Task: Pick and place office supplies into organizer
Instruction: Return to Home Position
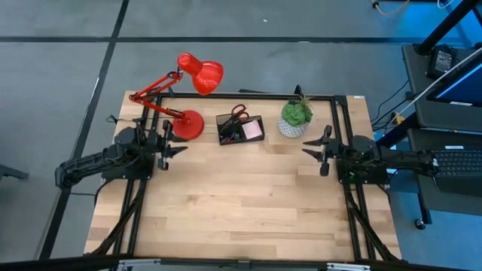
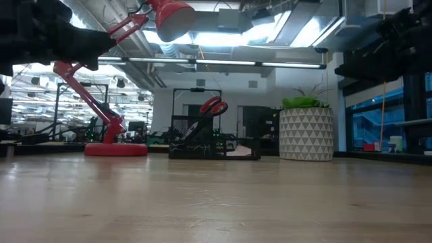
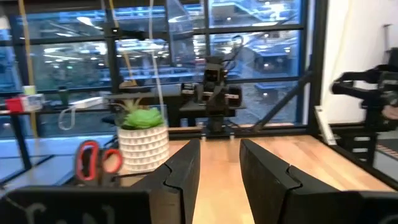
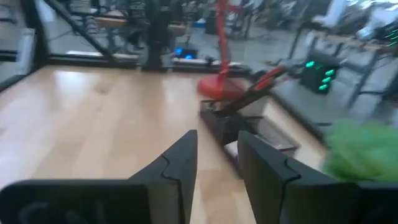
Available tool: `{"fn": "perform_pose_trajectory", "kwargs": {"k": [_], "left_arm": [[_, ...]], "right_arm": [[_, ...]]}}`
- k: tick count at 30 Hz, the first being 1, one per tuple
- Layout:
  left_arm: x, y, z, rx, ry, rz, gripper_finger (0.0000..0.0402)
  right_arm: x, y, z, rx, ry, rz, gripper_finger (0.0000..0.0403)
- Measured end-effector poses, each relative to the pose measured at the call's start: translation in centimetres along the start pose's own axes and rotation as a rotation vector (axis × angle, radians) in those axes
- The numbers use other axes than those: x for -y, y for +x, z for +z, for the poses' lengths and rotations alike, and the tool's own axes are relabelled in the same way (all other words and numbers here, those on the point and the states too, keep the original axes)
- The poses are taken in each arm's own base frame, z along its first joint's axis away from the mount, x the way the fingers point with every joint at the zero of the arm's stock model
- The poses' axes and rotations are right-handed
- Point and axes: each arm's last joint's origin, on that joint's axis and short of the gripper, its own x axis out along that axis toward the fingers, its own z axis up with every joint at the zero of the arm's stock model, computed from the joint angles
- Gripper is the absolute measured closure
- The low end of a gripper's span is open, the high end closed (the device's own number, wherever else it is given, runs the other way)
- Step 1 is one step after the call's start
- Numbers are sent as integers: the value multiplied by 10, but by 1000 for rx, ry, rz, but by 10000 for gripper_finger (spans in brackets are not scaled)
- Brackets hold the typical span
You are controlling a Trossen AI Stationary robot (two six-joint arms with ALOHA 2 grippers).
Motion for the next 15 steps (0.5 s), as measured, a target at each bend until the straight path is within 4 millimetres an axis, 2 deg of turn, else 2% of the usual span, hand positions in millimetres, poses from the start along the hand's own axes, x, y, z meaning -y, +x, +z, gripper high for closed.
{"fn": "perform_pose_trajectory", "kwargs": {"k": [5,15], "left_arm": [[-8,-3,0,-5,14,49,291],[-16,-6,0,-8,-3,137,294]], "right_arm": [[8,0,7,67,-37,-97,285],[23,-1,8,75,-78,-227,285]]}}
